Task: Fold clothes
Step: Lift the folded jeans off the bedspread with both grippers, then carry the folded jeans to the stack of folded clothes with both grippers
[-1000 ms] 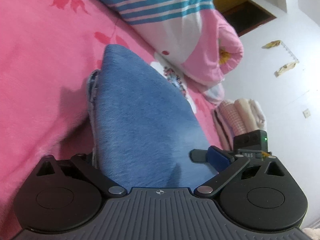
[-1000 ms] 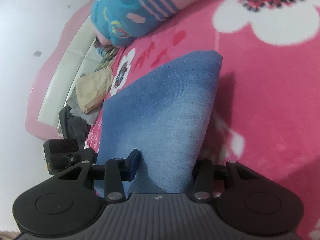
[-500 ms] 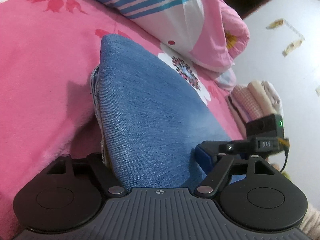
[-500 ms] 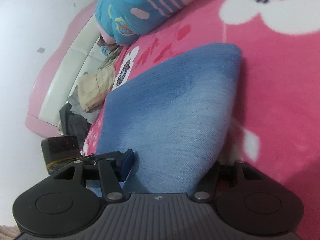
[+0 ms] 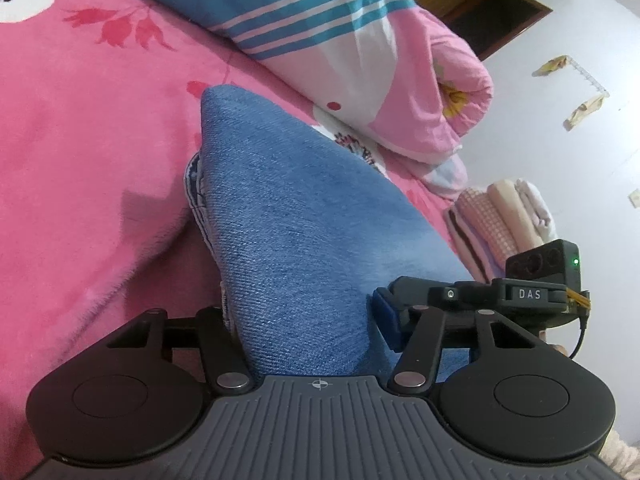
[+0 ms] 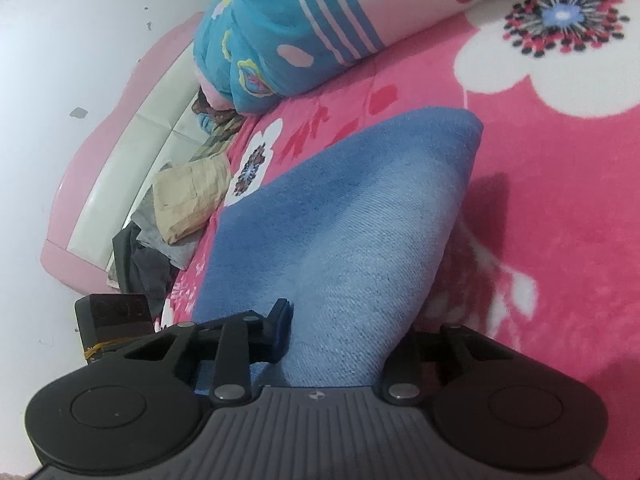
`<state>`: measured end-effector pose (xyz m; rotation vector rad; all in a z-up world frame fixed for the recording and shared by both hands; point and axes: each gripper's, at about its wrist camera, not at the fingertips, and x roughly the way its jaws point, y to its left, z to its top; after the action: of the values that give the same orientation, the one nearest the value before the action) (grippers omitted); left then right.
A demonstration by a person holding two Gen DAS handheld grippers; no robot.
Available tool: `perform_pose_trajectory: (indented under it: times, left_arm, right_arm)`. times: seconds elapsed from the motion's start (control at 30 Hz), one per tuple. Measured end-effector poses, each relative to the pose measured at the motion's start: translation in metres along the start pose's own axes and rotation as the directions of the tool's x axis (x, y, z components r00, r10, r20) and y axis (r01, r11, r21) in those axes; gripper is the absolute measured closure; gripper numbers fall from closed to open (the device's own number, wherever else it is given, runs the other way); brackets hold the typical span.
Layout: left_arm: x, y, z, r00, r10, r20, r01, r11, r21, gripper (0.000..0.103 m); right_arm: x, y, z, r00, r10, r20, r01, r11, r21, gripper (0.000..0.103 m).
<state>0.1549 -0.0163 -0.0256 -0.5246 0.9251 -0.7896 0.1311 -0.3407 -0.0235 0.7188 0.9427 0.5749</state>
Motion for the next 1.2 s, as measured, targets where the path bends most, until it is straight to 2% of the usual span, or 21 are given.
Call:
perform_pose_trajectory:
  times: [0.23,0.47,0.63,0.8,0.97,1.1,1.2]
  left_arm:
    - [-0.014,-0.028,-0.006,0.999,-0.029,0.021,0.028,0.999,0.034,0.046]
    - [-0.018,-0.074,-0.019,0.996,-0.094,-0.001,0.094,0.988,0.125,0.046]
    - [0.002,-0.120,-0.025,0.991,-0.127,-0.052,0.135,0.971,0.199,0.046]
    - [0.036,-0.174,-0.033,0.981,-0.148,-0.127,0.178,0.944,0.277,0.046]
    - [0.086,-0.234,-0.048,0.957,-0.177,-0.229,0.249,0.907,0.339,0.046]
    - [0.132,-0.282,-0.062,0.923,-0.216,-0.319,0.331,0.868,0.370,0.046]
    - [0.169,-0.321,-0.075,0.889,-0.261,-0.376,0.405,0.831,0.382,0.046]
  right_arm:
    - [-0.027,0.018,-0.014,0.999,0.004,0.042,-0.003,1.000,-0.027,0.068]
    - [-0.083,0.029,-0.046,0.990,0.006,0.140,-0.002,1.000,-0.027,0.068]
    - [-0.133,0.023,-0.066,0.974,0.000,0.228,0.003,1.000,-0.015,0.068]
    - [-0.190,0.004,-0.093,0.944,-0.012,0.328,0.007,1.000,0.014,0.068]
    - [-0.255,-0.022,-0.121,0.904,-0.061,0.422,0.042,0.998,0.053,0.068]
    - [-0.312,-0.040,-0.144,0.865,-0.133,0.484,0.102,0.991,0.090,0.068]
    - [-0.362,-0.053,-0.159,0.826,-0.203,0.526,0.163,0.979,0.121,0.068]
